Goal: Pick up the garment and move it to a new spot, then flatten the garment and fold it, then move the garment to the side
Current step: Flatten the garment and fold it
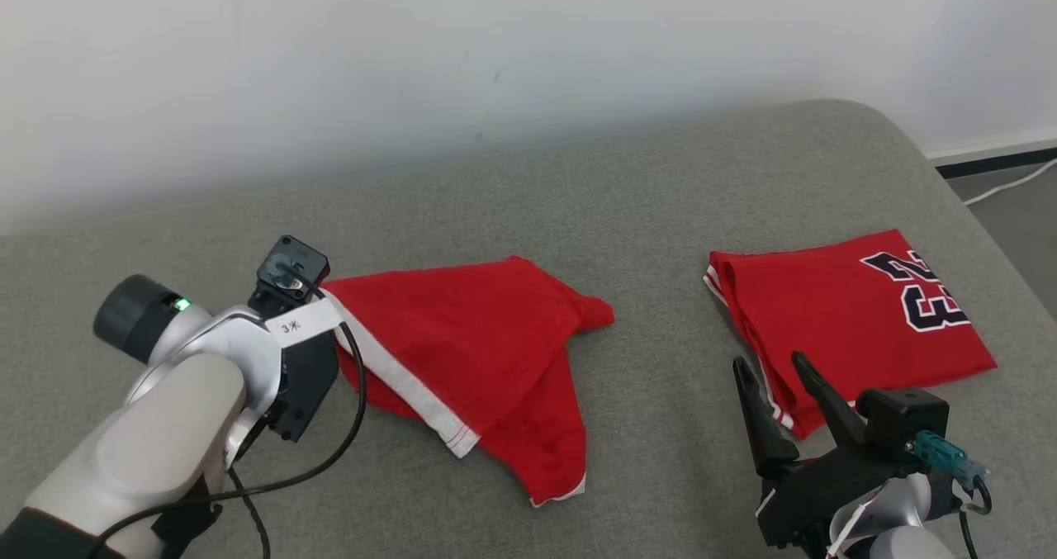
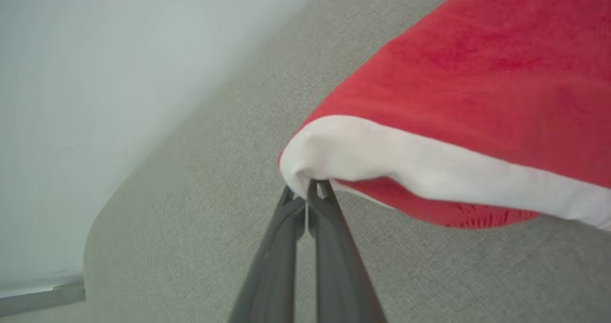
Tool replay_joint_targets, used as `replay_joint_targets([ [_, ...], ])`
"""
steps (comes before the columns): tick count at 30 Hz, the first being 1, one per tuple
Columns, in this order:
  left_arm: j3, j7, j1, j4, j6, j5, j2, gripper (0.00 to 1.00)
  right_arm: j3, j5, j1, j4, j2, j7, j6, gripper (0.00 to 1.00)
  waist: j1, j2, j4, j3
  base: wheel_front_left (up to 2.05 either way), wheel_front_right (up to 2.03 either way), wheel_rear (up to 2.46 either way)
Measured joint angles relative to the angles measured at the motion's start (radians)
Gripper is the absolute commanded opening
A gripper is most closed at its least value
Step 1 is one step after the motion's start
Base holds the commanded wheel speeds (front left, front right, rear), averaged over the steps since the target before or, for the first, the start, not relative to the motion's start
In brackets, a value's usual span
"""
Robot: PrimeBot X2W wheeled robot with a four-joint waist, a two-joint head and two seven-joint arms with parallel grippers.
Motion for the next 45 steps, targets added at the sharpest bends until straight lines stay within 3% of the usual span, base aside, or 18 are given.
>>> replay_joint_targets([
  [1,0.016,0.012,0.0,0.026,0.021,-0.004,-0.01,1.0,0.002,0.0,-0.001,-0.001,0.0,0.0,0.0,1.0,-0.0001,0.0001,0.011,0.004,0.0,0.0,0.0],
  [9,0.064,0.024,0.02,0.082,0.106,-0.042,-0.039,1.0,0.026,0.0,-0.041,-0.003,0.002,0.001,0.002,1.0,0.0,0.0,0.044,0.015,0.0,0.0,0.0],
  [14,0.089,-0.02,0.069,0.011,0.105,-0.086,-0.068,1.0,0.019,0.0,-0.033,-0.003,0.001,0.001,0.001,1.0,0.0,0.0,0.051,0.014,0.0,0.0,0.0],
  [24,-0.008,-0.069,0.182,-0.161,0.068,-0.089,-0.154,1.0,0.011,0.0,-0.016,-0.002,-0.003,0.001,0.0,1.0,0.0,0.0001,0.06,0.009,0.0,0.0,0.0],
  [44,-0.063,-0.04,0.223,-0.115,0.071,-0.04,-0.142,1.0,0.025,0.0,-0.018,-0.011,-0.002,0.003,0.0,1.0,0.0,0.0,0.009,0.044,0.0,0.0,0.0],
  [45,-0.063,-0.04,0.223,-0.112,0.075,-0.036,-0.142,0.96,0.025,0.0,-0.018,-0.011,-0.002,0.003,0.0,1.0,0.0,0.0001,0.008,0.045,0.0,0.0,0.0],
])
